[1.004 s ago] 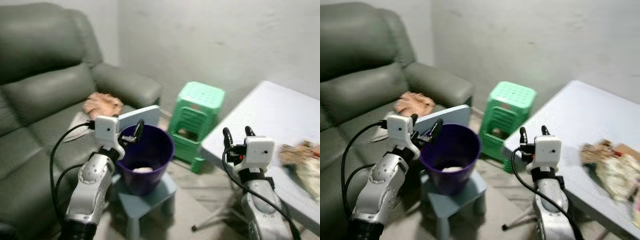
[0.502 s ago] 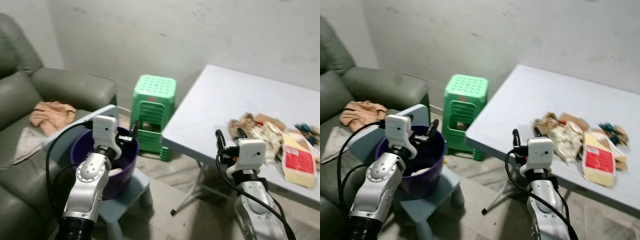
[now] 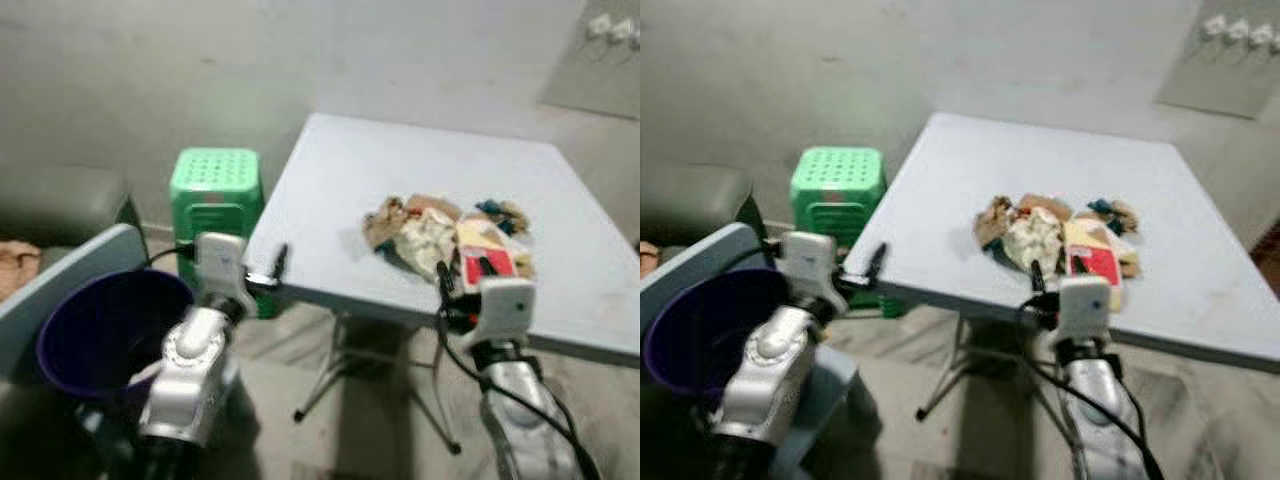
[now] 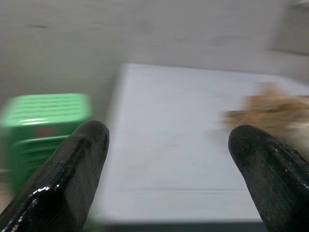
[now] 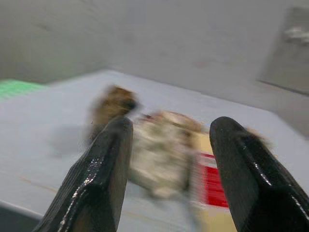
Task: Picking trash to rubbish bin
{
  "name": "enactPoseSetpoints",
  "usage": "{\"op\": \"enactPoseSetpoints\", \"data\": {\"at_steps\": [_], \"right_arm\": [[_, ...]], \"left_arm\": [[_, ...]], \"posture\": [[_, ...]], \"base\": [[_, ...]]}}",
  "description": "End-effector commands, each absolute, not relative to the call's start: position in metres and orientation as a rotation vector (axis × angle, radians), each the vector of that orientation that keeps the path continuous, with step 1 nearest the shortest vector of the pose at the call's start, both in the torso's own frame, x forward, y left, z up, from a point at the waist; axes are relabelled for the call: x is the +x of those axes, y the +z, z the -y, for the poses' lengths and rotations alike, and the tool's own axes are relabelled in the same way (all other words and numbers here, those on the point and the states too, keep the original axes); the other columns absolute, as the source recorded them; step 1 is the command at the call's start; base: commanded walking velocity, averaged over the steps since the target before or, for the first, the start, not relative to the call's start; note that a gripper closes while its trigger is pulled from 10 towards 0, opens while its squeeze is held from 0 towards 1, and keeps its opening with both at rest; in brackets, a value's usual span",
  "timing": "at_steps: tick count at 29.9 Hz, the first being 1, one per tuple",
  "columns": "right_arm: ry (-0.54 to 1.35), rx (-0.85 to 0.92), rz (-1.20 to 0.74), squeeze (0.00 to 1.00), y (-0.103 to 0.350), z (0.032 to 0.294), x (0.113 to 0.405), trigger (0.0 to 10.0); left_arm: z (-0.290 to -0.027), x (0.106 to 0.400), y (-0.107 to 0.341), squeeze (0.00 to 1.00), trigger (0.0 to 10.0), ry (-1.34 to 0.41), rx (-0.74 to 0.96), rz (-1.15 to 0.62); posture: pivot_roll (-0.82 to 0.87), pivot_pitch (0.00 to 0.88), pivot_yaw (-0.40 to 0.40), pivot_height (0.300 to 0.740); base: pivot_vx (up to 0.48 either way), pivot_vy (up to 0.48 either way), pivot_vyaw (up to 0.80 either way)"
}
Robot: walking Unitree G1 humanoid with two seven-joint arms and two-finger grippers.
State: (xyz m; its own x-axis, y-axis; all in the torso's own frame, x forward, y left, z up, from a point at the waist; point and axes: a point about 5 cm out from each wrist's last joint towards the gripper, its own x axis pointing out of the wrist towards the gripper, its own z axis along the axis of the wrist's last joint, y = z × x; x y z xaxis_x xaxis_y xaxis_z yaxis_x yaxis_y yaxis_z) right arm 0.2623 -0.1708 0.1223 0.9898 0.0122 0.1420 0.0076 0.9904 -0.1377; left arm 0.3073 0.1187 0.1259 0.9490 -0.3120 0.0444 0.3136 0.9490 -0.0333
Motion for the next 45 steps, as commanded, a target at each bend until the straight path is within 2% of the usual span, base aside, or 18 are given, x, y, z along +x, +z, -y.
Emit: {"op": "enactPoseSetpoints", "data": {"at_steps": [1,8,36,45], "right_arm": [[-0.016,-0.133,0.126,0.0,0.1203,0.1699,0.2627,10.0],[-0.036,-0.105,0.11,0.0,0.119,0.1712,0.2635,10.0],[-0.012,-0.119,0.126,0.0,0.1221,0.1657,0.2617,10.0],[-0.007,-0.123,0.128,0.0,0.1225,0.1651,0.2617,10.0]], "left_arm": [[-0.1217,0.3063,0.127,0.0,10.0,-0.318,-0.002,0.047],[-0.113,0.3028,0.1252,0.0,10.0,-0.349,-0.003,0.056],[-0.1149,0.3085,0.1226,0.0,10.0,-0.333,0.005,0.016],[-0.116,0.3096,0.1223,0.0,10.0,-0.326,-0.011,0.004]], "posture": [[-0.07,0.0,-0.058,0.74],[-0.08,0.0,-0.057,0.74],[-0.09,0.0,-0.053,0.74],[-0.09,0.0,-0.055,0.74]], "base": [[0.0,0.0,-0.74],[0.0,0.0,0.0],[0.0,0.0,0.0],[0.0,-0.407,0.0]]}}
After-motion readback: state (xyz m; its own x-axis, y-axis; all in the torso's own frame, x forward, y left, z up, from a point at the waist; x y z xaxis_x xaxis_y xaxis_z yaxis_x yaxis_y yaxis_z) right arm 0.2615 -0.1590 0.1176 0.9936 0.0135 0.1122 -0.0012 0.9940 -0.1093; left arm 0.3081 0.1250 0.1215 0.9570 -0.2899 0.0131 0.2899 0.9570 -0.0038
